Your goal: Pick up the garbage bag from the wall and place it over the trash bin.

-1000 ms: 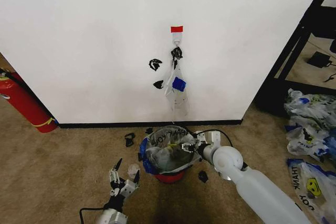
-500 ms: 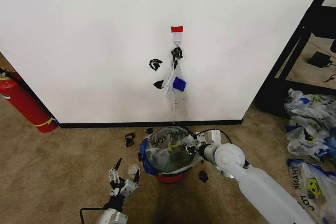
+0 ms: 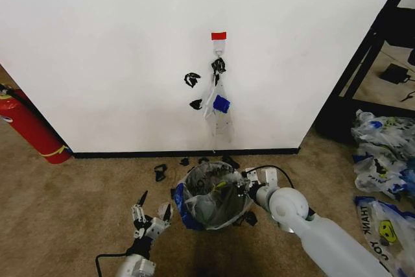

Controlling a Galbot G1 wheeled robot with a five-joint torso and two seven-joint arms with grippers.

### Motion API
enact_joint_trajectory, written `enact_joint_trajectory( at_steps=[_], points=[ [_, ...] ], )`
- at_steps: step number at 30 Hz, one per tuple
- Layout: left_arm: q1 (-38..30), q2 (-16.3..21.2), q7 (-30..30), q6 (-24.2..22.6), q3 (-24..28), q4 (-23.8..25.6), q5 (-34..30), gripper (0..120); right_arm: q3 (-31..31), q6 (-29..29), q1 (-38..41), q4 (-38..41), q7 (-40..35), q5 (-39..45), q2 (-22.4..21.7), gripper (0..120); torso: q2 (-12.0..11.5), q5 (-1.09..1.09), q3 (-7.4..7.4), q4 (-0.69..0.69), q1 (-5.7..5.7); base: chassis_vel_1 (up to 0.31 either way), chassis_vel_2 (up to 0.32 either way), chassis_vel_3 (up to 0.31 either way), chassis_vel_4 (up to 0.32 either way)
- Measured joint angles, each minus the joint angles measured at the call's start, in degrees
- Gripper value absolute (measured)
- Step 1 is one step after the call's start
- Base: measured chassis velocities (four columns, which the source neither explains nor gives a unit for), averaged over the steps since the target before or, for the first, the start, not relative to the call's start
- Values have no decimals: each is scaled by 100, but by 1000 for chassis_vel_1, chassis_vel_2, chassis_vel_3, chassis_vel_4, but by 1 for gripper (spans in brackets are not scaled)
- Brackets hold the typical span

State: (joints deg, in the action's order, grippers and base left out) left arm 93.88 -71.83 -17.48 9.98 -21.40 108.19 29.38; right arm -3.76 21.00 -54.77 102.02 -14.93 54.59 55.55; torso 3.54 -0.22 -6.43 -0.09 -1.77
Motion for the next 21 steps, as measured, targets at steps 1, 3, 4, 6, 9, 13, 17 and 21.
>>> enact_joint_trajectory(
  at_steps=[1, 3, 4, 6, 9, 13, 17, 21],
  points=[
    [46, 3, -6, -47, -8, 298, -109, 100, 16, -636, 0, -52, 237, -224, 21, 0, 0, 1, 0, 1, 0, 0, 0, 0, 0],
    [100, 3, 27, -56, 3, 627, -206, 100, 37, -1136, -2, -91, 435, -471, 46, 0, 0, 0, 1, 2, 0, 0, 0, 0, 0],
    [143, 1, 73, -57, 37, 811, -282, 100, 36, -1423, -15, -116, 538, -630, 64, 0, 0, 1, 1, 1, 0, 0, 0, 0, 0],
    [188, -4, 127, -57, 81, 971, -376, 100, 27, -1629, -33, -138, 594, -745, 81, 0, 0, 1, 1, 2, 0, 0, 0, 0, 0],
    [344, -56, 366, -61, 341, 1513, -895, 96, -129, -2215, -154, -208, 628, -1163, 230, 0, 0, 1, 1, 0, 0, 0, 0, 0, 0],
    [470, -137, 622, -207, 744, 1767, -1385, 86, -357, -2526, -287, -222, 474, -1543, 457, 0, 0, 1, 1, 2, 0, 0, 0, 0, 0],
    [482, -376, 783, -373, 1164, 1751, -1725, 67, -637, -2616, -447, -218, -32, -1916, 769, 0, 0, 1, 1, 0, 0, 0, 0, 0, 0],
    [380, -617, 794, -623, 1339, 1616, -2018, 56, -748, -2624, -567, -185, -292, -2097, 946, 0, 0, 0, 1, 2, 0, 0, 0, 0, 0]
  ],
)
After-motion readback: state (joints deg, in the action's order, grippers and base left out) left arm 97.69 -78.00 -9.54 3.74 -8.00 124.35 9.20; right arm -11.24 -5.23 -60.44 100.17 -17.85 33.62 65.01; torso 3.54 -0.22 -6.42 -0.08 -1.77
